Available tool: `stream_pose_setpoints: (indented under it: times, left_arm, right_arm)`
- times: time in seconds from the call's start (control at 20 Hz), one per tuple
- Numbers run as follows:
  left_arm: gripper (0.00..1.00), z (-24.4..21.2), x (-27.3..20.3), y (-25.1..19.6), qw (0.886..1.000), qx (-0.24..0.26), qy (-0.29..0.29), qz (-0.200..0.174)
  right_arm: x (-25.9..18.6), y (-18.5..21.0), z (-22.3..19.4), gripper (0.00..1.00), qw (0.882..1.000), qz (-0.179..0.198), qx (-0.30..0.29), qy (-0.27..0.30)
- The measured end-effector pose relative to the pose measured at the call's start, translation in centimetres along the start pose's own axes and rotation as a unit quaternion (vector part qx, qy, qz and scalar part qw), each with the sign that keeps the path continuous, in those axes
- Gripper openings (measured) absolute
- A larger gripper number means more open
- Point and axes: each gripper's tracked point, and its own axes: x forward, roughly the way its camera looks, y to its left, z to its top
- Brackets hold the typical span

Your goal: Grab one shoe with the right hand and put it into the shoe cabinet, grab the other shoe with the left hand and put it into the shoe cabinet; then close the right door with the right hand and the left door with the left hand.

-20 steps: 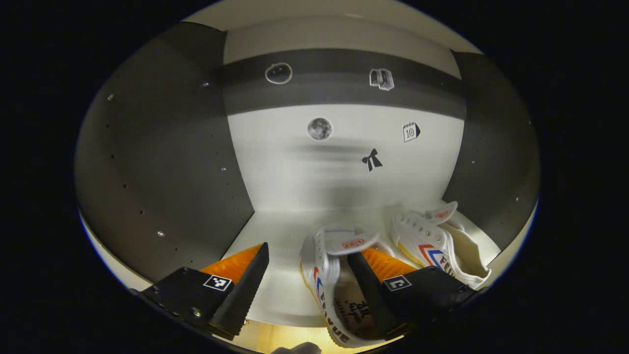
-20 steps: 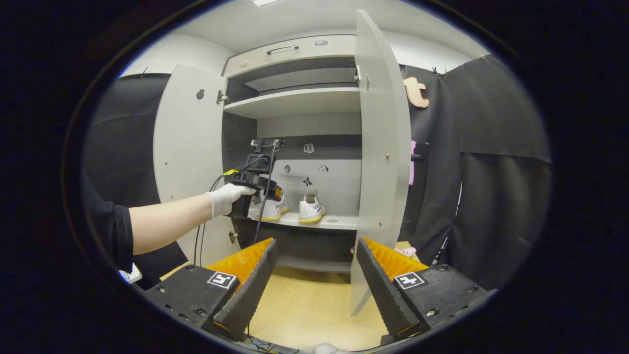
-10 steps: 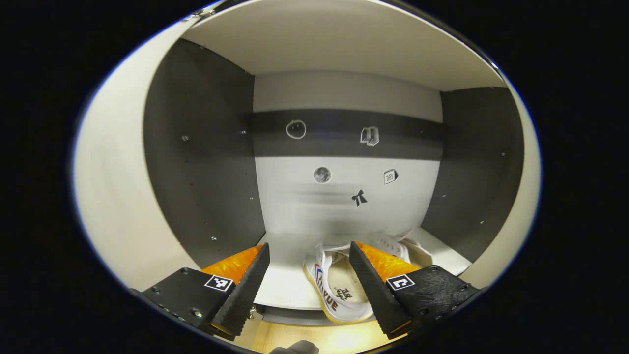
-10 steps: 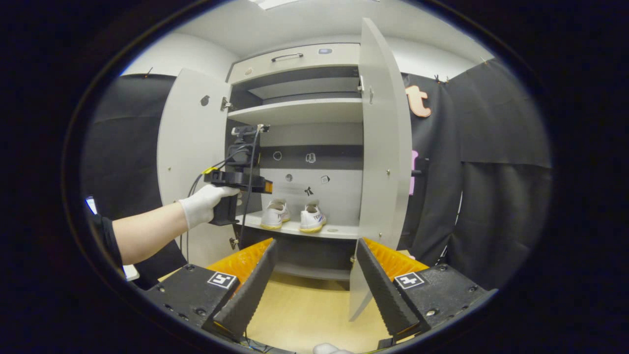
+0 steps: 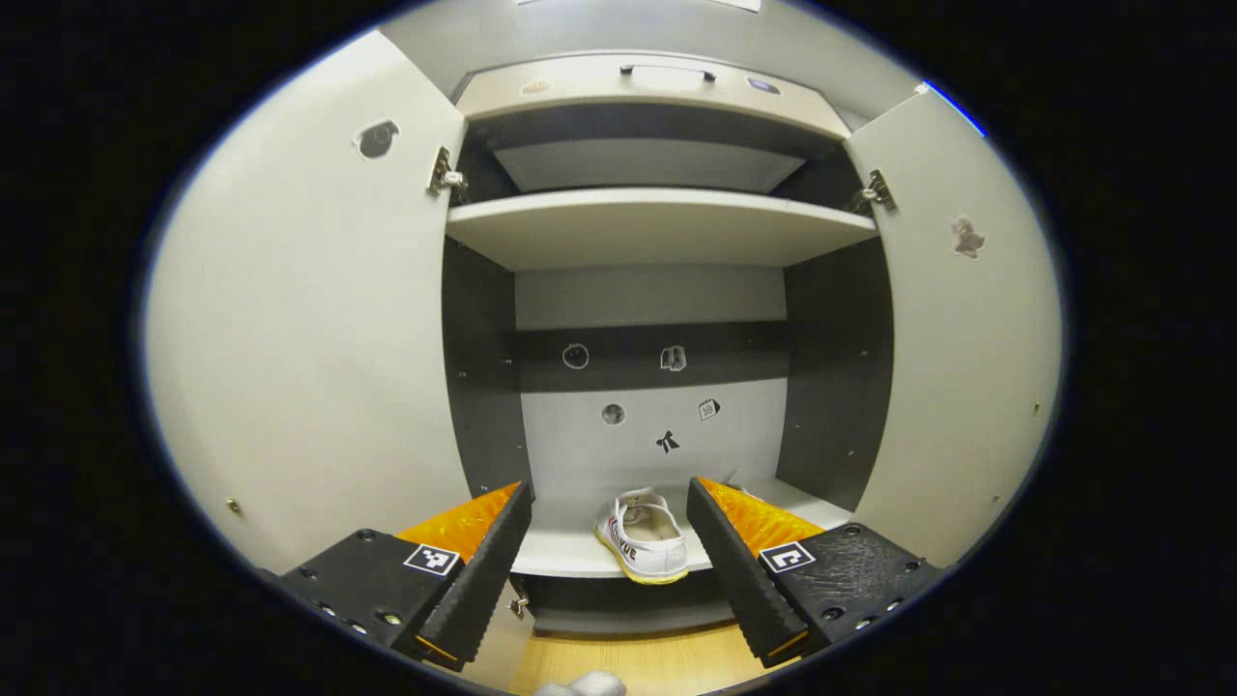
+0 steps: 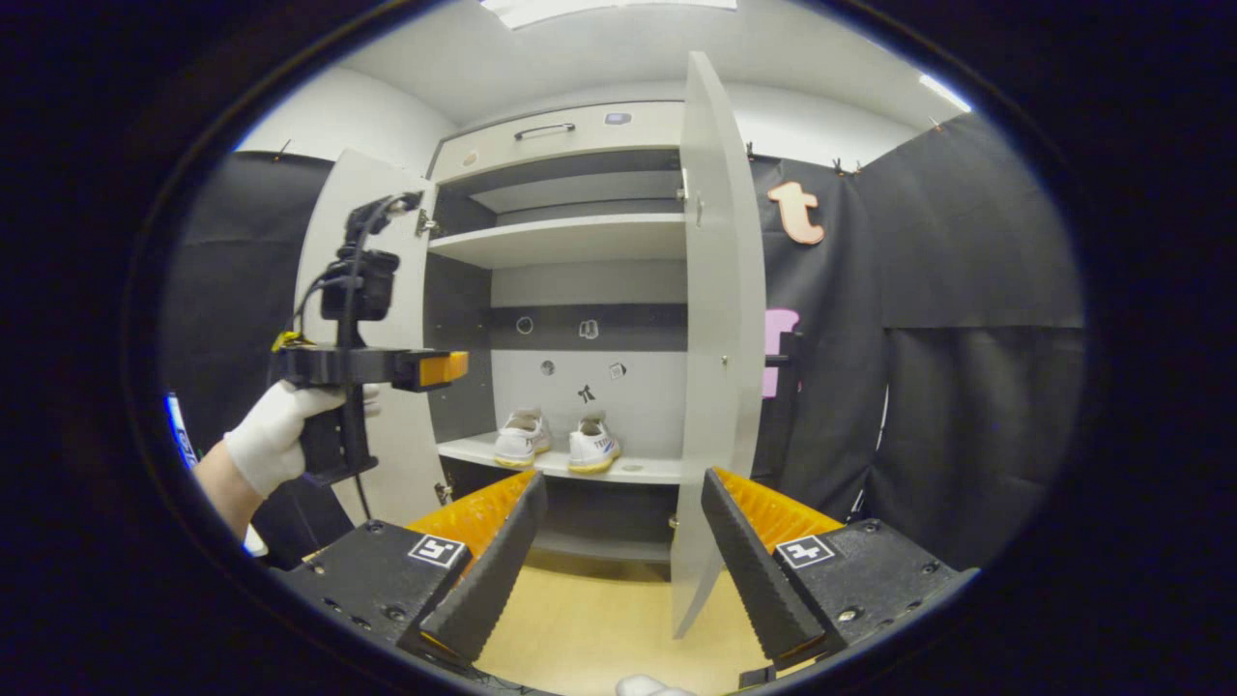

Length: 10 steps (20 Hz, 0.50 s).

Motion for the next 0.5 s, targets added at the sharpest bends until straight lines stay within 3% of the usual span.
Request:
stream_pose_setpoints:
  times: [0.15,0.25,0.5]
  left_arm:
    - [1.00,1.3,-4.6,0.1,1.000,-0.010,-0.019,-0.009]
    - [0.97,1.5,-7.3,0.5,1.000,-0.001,-0.027,-0.009]
    - [0.97,-2.3,-13.0,2.1,1.000,-0.006,-0.004,0.005]
  right_arm:
    - [-0.5,-0.6,0.2,1.00,1.000,-0.013,0.002,-0.005]
    - [-0.9,-1.0,0.3,1.00,1.000,-0.019,-0.001,-0.007]
    - [-1.8,-2.2,0.3,1.00,0.999,-0.039,0.002,-0.010]
